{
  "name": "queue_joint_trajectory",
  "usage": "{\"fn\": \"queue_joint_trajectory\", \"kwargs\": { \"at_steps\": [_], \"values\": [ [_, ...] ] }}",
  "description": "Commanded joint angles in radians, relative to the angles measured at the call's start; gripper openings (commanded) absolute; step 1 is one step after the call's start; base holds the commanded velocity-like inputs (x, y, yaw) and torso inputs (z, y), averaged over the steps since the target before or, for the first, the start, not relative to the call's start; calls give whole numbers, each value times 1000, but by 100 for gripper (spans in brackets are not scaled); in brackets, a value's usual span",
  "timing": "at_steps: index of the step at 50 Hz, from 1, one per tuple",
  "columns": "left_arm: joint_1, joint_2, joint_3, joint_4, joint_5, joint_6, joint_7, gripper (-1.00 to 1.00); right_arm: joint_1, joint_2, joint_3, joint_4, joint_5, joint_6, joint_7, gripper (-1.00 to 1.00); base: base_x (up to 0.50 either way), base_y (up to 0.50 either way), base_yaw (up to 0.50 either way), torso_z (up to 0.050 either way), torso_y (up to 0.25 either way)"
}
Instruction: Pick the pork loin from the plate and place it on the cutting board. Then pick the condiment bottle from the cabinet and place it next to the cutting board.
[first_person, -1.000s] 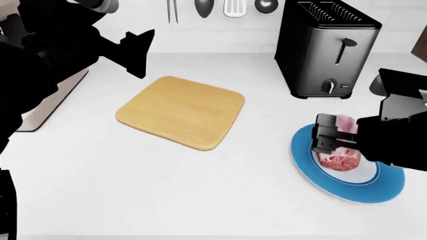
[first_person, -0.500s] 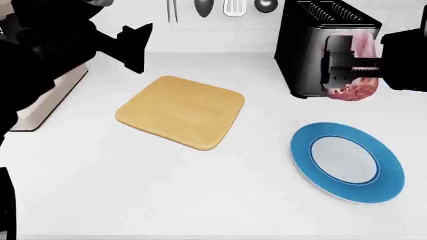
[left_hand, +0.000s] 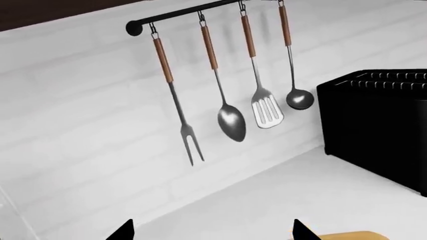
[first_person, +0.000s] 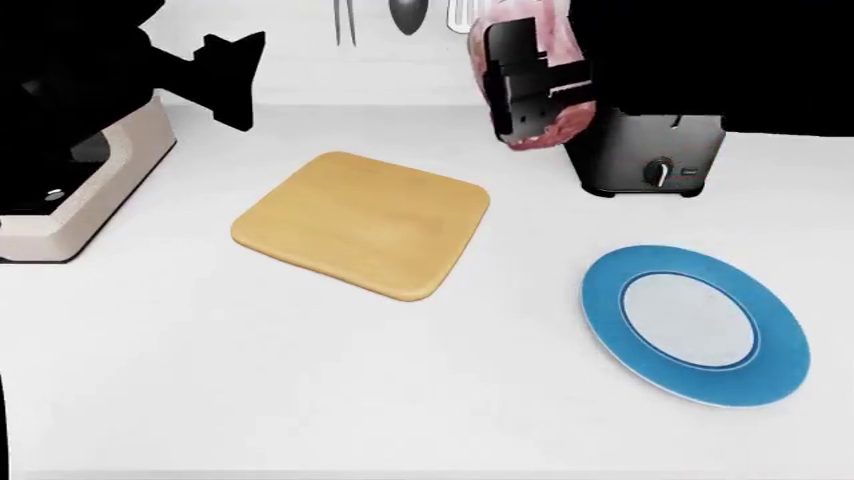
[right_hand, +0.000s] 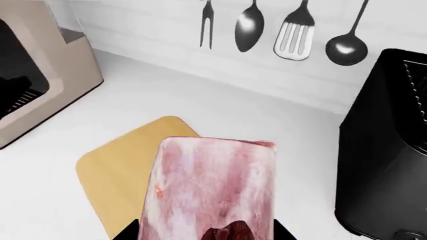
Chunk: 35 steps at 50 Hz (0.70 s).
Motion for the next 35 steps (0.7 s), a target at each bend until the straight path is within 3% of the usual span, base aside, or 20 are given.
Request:
{"fn": "queue_joint_trajectory", "kwargs": {
  "at_steps": [1,10,21,30,35],
  "values": [
    [10,-38,-11,-22,16,6,-9,100,12,-187,-16,125,-437,-1,-475,-100,0,0,0,0,0],
    [7,-58,-13,-25,25,1,-18,100,47,-332,-225,383,-783,-166,-898,-100,0,0,0,0,1],
    [1,-72,-9,-54,38,22,-17,100,66,-536,-396,784,-985,-349,-1209,-100,0,0,0,0,1],
    [0,-72,0,-85,50,52,-13,100,69,-540,-745,820,-682,-473,-1198,-100,0,0,0,0,1],
    [3,-74,0,-89,52,58,-13,100,73,-540,-832,812,-605,-502,-1191,-100,0,0,0,0,0]
  ]
}}
